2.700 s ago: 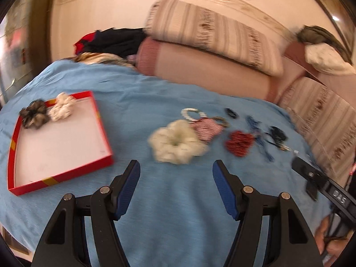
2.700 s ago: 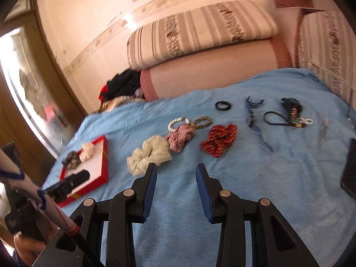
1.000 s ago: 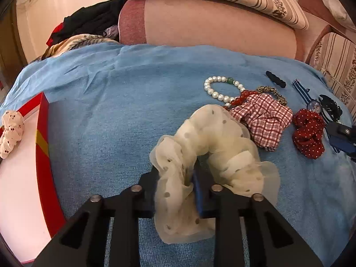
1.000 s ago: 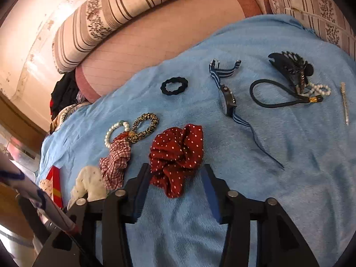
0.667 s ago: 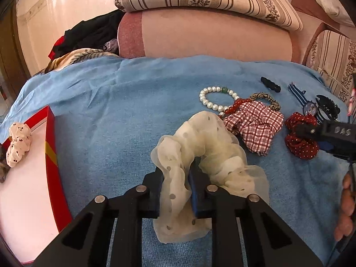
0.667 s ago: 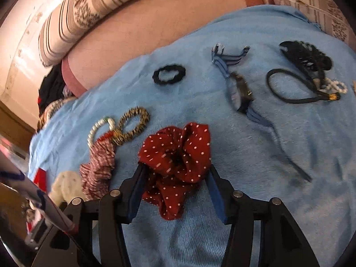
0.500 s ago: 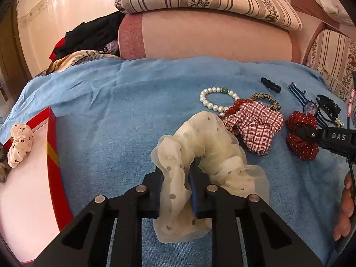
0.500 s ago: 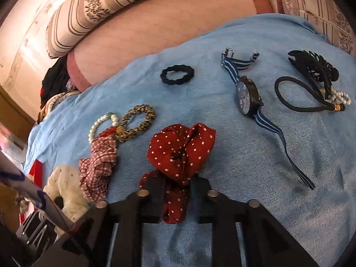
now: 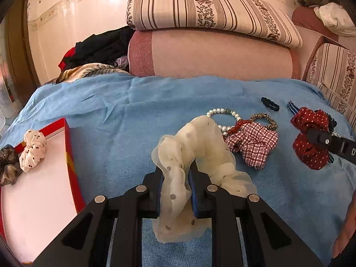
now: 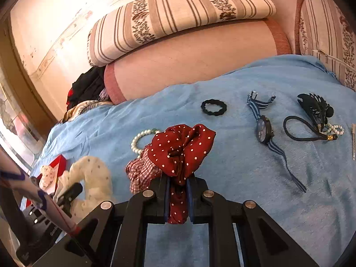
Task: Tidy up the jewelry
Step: 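Grasp the red polka-dot scrunchie with the right tool, then carry the cream and red scrunchies over the red tray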
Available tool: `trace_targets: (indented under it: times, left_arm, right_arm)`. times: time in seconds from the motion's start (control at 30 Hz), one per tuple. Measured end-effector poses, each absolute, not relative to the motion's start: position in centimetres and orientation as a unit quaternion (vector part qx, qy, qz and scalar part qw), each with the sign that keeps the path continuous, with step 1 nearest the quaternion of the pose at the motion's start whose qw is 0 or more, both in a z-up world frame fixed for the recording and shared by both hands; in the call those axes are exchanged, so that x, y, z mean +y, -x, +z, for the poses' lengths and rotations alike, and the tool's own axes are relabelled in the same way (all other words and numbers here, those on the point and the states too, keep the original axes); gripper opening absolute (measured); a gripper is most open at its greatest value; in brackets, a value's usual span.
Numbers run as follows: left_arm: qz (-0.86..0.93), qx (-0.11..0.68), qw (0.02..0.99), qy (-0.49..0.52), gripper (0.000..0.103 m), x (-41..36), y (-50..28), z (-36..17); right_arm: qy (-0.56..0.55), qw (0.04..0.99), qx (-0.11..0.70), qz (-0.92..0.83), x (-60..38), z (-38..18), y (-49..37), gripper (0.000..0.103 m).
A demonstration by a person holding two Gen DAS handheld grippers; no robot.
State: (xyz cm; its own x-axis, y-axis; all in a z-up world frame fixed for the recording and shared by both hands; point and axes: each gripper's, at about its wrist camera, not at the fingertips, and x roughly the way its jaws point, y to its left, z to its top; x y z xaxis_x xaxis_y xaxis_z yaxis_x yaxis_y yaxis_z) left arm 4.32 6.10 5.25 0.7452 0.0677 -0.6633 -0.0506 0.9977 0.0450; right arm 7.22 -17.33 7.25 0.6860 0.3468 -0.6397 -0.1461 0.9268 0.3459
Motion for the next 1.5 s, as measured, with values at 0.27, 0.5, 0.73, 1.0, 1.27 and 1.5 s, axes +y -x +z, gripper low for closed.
trace_targets:
  times: [0.27, 0.5, 0.73, 1.0, 1.27, 1.5]
  left_arm:
    - [0.035, 0.354, 0.935, -0.014, 0.019, 6.1, -4.2, 5.3]
    - [0.039, 0.345, 0.937, -0.027, 0.019, 5.7, -4.0, 5.4]
    - [0.042, 0.339, 0.939, -0.028, 0.019, 5.6, -3.8, 5.7]
    - [0.044, 0.33, 0.943, -0.029, 0.019, 5.7, -3.2, 6.1]
    - [0.048, 0.327, 0.943, -0.026, 0.019, 5.8, -3.0, 6.2]
    - [0.051, 0.325, 0.944, -0.023, 0.019, 5.9, -2.8, 6.6]
  right_arm:
    - [-0.126, 0.907, 0.364, 0.167, -15.6, 7.7, -6.3, 0.013]
    - [-0.107, 0.908, 0.354, 0.196, -14.0, 8.3, -5.2, 0.013]
    - [-0.093, 0.907, 0.35, 0.215, -12.9, 8.5, -4.3, 0.014]
    - [-0.084, 0.908, 0.344, 0.224, -12.3, 8.7, -3.8, 0.014]
    - [-0.076, 0.908, 0.343, 0.23, -11.8, 8.6, -3.4, 0.014]
    - [-0.073, 0.908, 0.342, 0.233, -11.8, 8.7, -3.4, 0.014]
